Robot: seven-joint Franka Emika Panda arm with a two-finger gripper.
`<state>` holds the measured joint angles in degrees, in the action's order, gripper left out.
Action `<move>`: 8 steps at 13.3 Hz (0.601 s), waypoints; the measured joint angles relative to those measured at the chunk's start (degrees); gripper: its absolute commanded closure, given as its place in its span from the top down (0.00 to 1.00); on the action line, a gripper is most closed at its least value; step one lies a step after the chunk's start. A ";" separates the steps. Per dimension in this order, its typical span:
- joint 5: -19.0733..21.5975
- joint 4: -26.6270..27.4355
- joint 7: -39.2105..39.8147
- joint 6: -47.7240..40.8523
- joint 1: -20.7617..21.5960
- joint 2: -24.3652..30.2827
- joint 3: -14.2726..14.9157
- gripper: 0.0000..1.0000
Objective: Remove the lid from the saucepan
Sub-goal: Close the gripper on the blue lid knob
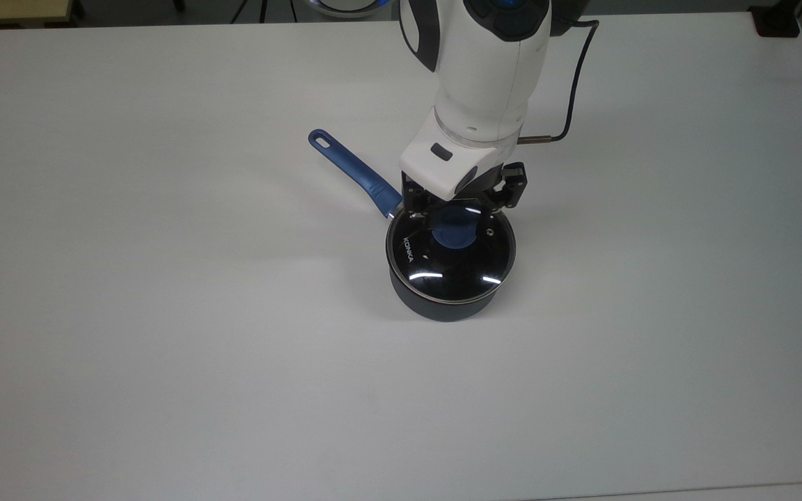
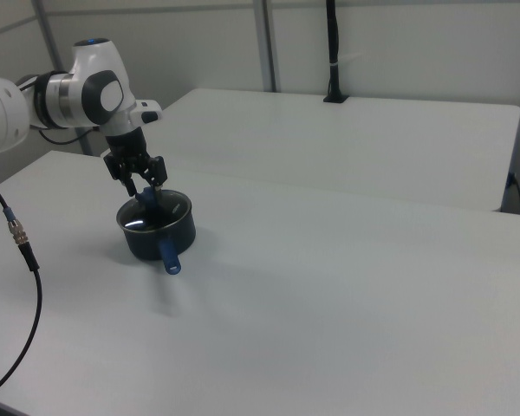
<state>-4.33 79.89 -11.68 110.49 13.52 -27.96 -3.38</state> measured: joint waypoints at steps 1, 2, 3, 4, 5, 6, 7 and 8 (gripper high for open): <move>-0.05 0.01 0.00 0.00 0.00 -0.23 0.00 0.61; -0.32 0.01 0.00 0.48 0.00 -0.62 0.00 0.56; -0.69 -0.01 -0.01 1.53 0.01 -1.05 0.00 0.47; -0.95 -0.08 -0.07 1.74 0.00 -1.12 0.01 0.38; -1.04 -0.10 -0.07 1.75 -0.01 -1.13 0.01 0.33; -1.06 -0.10 -0.07 1.75 -0.01 -1.13 0.01 0.32; -1.07 -0.10 -0.07 1.75 -0.01 -1.13 0.01 0.32; -1.07 -0.10 -0.07 1.75 -0.01 -1.13 0.01 0.32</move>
<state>-5.41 79.78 -11.75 112.24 13.51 -29.08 -3.36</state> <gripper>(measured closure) 0.383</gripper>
